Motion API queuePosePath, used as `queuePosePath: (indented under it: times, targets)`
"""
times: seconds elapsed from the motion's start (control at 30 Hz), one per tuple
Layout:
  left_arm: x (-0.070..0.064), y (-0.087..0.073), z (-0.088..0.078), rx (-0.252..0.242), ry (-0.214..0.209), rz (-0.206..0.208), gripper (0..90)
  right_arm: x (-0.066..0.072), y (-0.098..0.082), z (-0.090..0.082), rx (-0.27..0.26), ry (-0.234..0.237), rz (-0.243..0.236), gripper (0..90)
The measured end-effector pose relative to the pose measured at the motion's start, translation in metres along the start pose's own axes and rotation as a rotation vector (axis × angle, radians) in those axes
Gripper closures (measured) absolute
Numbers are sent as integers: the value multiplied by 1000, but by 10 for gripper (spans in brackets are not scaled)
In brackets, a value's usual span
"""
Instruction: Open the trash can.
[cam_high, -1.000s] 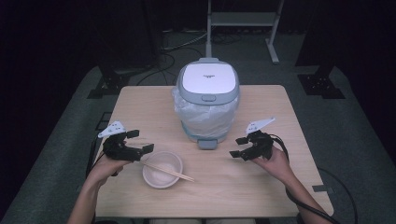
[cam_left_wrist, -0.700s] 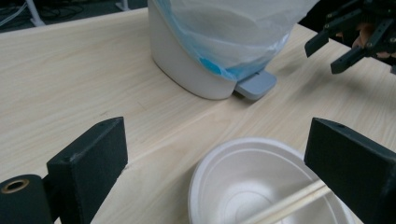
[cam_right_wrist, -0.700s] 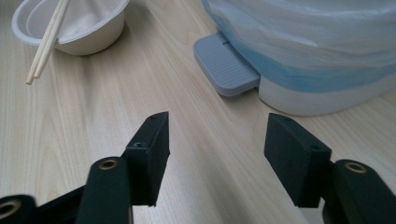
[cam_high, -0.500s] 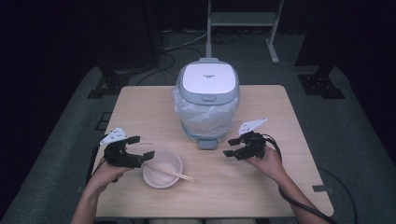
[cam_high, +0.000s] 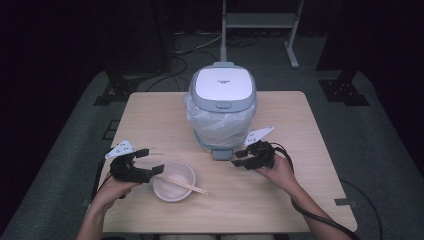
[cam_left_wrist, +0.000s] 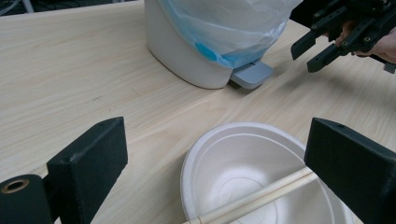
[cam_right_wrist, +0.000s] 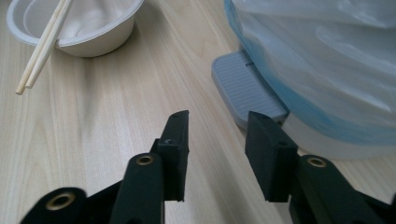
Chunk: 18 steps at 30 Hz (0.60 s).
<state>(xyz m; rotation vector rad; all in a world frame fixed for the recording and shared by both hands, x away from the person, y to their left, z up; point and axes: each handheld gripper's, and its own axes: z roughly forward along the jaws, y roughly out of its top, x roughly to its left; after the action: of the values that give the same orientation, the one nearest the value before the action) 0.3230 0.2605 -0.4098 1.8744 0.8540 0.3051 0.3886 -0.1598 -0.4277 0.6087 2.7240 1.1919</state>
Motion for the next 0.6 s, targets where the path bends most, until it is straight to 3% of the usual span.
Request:
queuePosePath:
  times: [0.6]
  targets:
    - [0, -3, -2, 0, -6, 1, 53, 1, 23, 18, 36, -5, -105, 798]
